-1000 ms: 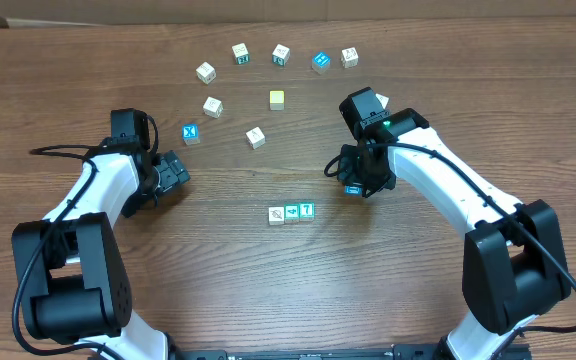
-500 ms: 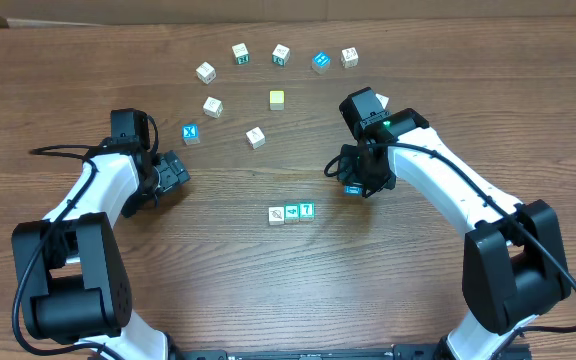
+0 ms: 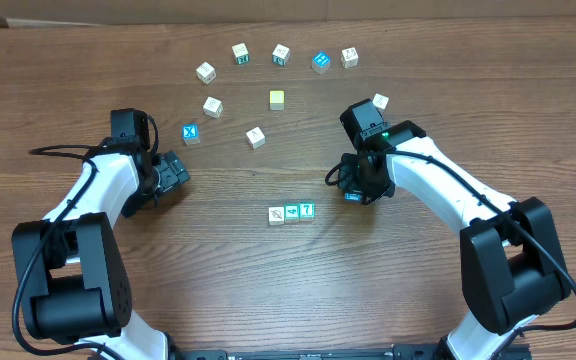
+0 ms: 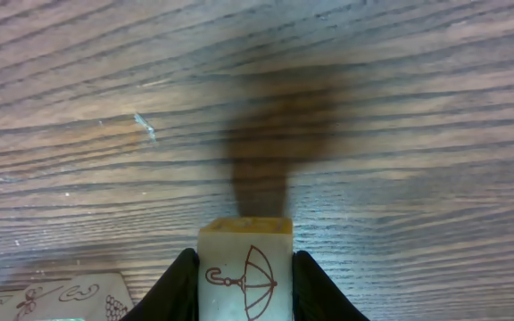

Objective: Form a horizontal line
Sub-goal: 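Lower the umbrella block onto the table right of the green 7 block, then slide the held umbrella block left toward the green 7 block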

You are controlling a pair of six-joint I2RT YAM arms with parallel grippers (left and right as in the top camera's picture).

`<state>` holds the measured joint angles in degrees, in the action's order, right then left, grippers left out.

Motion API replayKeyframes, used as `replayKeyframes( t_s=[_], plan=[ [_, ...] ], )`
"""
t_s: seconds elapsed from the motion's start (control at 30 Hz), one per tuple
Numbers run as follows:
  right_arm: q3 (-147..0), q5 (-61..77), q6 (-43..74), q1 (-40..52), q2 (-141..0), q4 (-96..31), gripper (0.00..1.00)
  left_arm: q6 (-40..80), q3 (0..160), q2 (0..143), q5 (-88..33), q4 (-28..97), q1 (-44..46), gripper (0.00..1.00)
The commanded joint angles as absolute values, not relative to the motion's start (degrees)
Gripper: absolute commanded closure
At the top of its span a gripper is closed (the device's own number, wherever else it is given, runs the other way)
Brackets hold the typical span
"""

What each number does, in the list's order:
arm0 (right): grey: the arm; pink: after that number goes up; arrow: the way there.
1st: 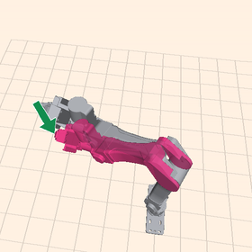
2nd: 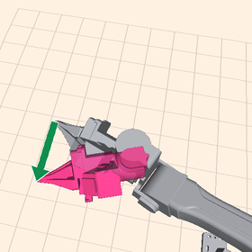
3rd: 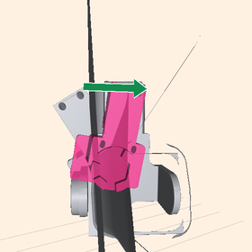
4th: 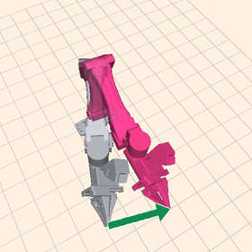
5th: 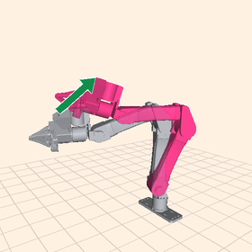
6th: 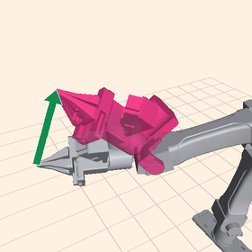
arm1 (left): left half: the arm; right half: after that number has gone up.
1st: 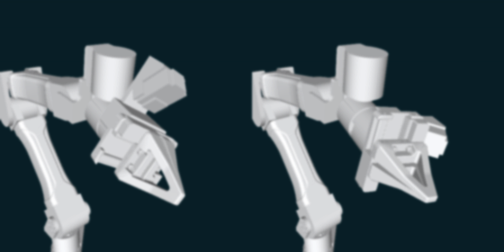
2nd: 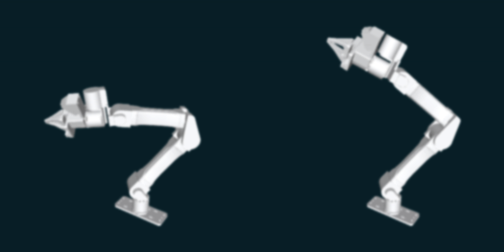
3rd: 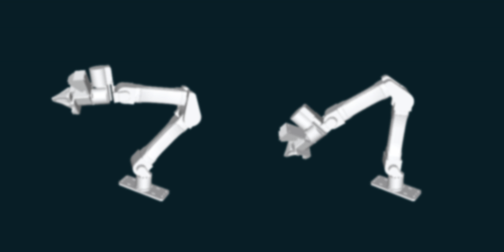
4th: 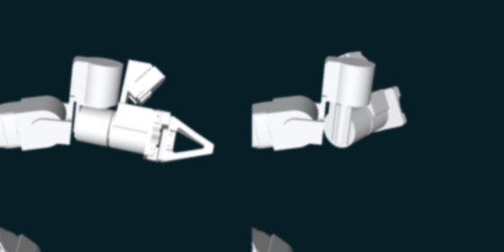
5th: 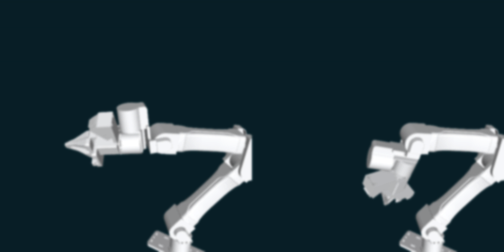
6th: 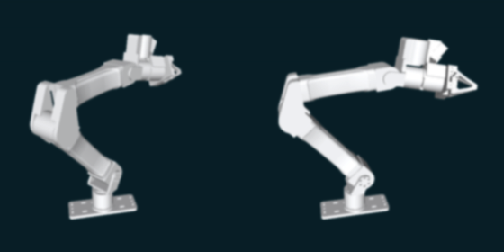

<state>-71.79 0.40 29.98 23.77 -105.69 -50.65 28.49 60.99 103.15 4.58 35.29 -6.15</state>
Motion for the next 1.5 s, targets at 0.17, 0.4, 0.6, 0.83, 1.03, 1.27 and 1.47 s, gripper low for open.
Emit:
replayKeyframes(
  t_s=[0.17, 0.4, 0.6, 0.83, 1.03, 1.27, 1.47],
  plan=[
    [-71.57, -0.30, 28.80, 24.21, -106.00, -50.85, 0.74, 28.29, 60.77, 103.81, 4.91, 35.29, -6.35, 0.00],
    [-71.57, -0.34, 28.03, 24.93, -106.00, -50.81, 0.74, 28.29, 60.77, 103.81, 4.91, 35.29, -6.35, 0.00],
    [-71.35, -0.27, 28.05, 24.93, -106.00, -50.85, 0.74, 28.29, 60.77, 103.81, 4.91, 35.29, -6.35, 0.01],
    [-70.67, 0.08, 28.05, 24.93, -106.00, -50.76, 0.74, 28.29, 60.77, 103.81, 4.91, 35.29, -6.35, 0.00],
    [-70.67, 0.08, 28.05, 24.93, -106.00, -50.72, 0.68, 28.29, 60.77, 103.81, 4.91, 35.29, -6.35, 0.01],
    [-70.67, 0.08, 28.05, 24.93, -106.00, -50.72, 0.62, 28.29, 60.77, 103.81, 4.91, 35.29, -6.35, 0.01],
    [-70.67, 0.05, 28.05, 24.93, -106.00, -50.72, 0.55, 28.29, 60.77, 103.81, 4.91, 35.29, -6.35, 0.00]
  ],
)
